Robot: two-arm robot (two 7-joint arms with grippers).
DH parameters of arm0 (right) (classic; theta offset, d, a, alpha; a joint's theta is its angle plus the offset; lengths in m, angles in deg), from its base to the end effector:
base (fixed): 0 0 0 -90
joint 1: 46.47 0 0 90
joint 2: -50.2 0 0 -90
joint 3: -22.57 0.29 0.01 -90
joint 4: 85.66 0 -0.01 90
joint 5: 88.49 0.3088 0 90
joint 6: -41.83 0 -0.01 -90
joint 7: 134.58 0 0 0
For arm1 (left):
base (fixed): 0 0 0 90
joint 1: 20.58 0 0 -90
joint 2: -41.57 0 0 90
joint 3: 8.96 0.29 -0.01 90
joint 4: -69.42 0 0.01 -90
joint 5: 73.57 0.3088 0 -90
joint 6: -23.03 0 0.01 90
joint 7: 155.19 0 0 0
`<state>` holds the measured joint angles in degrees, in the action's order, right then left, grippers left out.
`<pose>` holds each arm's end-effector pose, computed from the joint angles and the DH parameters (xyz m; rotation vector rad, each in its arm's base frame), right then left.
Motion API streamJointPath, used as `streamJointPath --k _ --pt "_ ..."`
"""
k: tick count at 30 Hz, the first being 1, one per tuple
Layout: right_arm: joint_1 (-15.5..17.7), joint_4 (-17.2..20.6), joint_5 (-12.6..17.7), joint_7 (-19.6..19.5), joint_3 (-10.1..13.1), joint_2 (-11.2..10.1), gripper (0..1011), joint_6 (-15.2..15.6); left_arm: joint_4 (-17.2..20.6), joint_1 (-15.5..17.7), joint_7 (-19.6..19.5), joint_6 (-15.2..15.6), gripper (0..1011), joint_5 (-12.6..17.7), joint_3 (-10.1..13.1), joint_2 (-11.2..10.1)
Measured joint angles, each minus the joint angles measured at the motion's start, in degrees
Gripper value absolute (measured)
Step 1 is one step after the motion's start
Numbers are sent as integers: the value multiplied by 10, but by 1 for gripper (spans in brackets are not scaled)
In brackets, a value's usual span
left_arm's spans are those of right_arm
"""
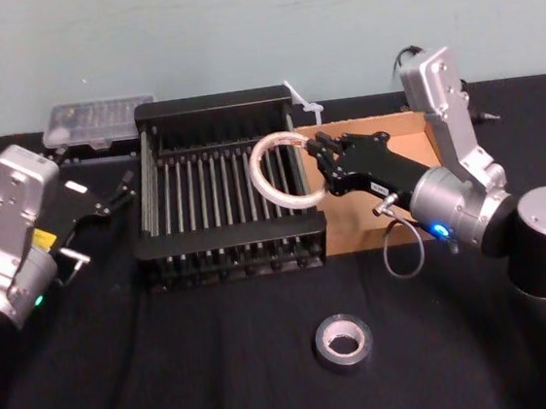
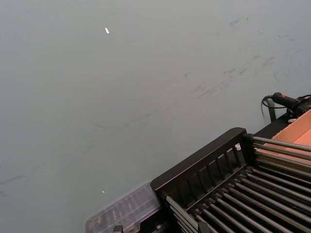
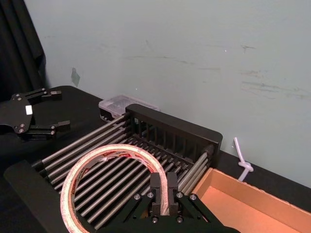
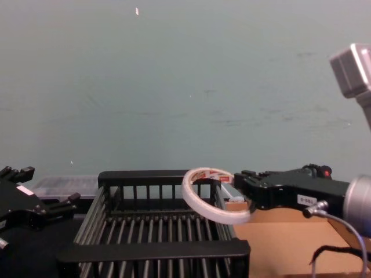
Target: Pick up the white tape and place it into the black box , Pick up the silver tape and place it into the brown box.
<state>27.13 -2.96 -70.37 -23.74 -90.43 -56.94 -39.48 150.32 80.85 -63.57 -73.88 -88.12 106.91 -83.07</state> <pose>0.3893 0.0209 -0.2650 -0.1333 0.0429 -0.8720 0.3581 0.0826 -0.3023 0.3044 -0.2849 1.2478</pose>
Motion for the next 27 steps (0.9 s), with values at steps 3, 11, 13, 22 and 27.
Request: streamJointPath --k 3,11,13,22,27 --pt "-10 -12 -2 1 -4 6 92 -1 0 0 0 0 1001 0 0 0" --pt "-43 -49 -10 4 -15 23 91 -2 0 0 0 0 1001 0 0 0" --pt "-51 -61 -10 5 -16 29 91 -2 0 0 0 0 1001 0 0 0" --pt "-80 -109 -10 12 -23 46 91 -6 0 0 0 0 1001 0 0 0" --pt "-100 -139 -15 14 -30 57 91 -10 0 0 0 0 1001 0 0 0"
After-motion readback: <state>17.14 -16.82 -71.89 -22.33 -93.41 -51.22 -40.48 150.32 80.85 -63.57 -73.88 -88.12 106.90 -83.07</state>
